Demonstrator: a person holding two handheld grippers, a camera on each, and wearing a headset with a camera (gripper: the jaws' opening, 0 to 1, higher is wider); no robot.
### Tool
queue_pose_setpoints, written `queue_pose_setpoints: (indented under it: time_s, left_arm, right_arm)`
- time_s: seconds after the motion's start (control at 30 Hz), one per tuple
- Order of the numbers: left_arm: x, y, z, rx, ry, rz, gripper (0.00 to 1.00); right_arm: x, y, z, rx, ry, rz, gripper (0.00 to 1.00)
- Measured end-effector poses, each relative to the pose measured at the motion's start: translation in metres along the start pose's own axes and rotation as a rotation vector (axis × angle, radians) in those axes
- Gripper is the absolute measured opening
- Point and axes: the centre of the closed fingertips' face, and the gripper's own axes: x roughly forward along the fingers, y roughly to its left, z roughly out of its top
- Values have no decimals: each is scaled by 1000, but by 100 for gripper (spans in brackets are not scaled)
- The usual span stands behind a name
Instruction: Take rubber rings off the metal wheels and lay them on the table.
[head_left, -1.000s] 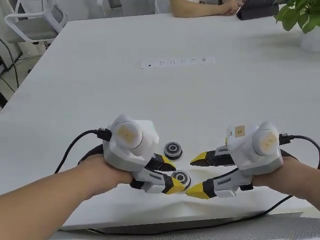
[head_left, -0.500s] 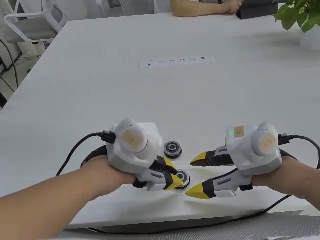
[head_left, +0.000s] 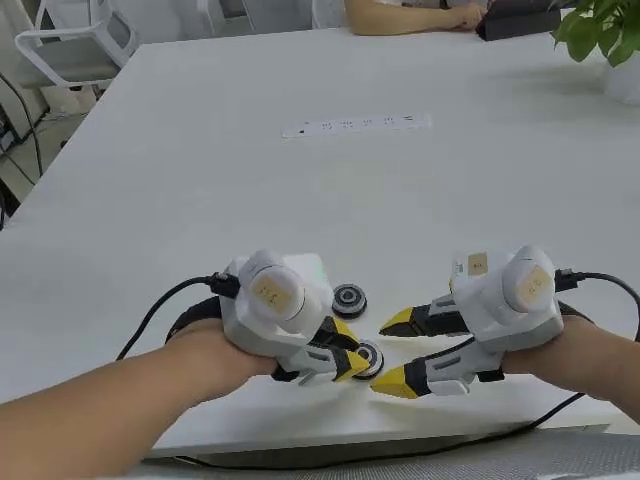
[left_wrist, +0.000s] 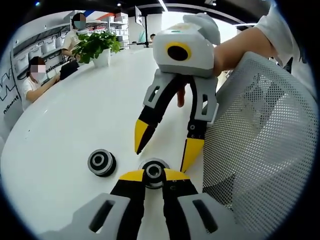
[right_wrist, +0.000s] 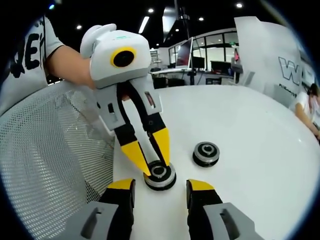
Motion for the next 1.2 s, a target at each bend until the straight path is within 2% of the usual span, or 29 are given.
queue_pose_setpoints:
  time_s: [0.13,0.37,0.57,1.2]
  left_arm:
    - [0,0,0,1,0,4,7]
    - [0,0,0,-1,-2,7,7]
    - [0,0,0,-2,-3,9,7]
    - [0,1,0,-9,-10,13,7]
  right_arm:
    - [0,-3,5,62,-41,1,36]
    - [4,-4,1,94,-32,8,31]
    - [7,-1,-7,96,7,8,26]
    - [3,1,-10,63,11,7,13]
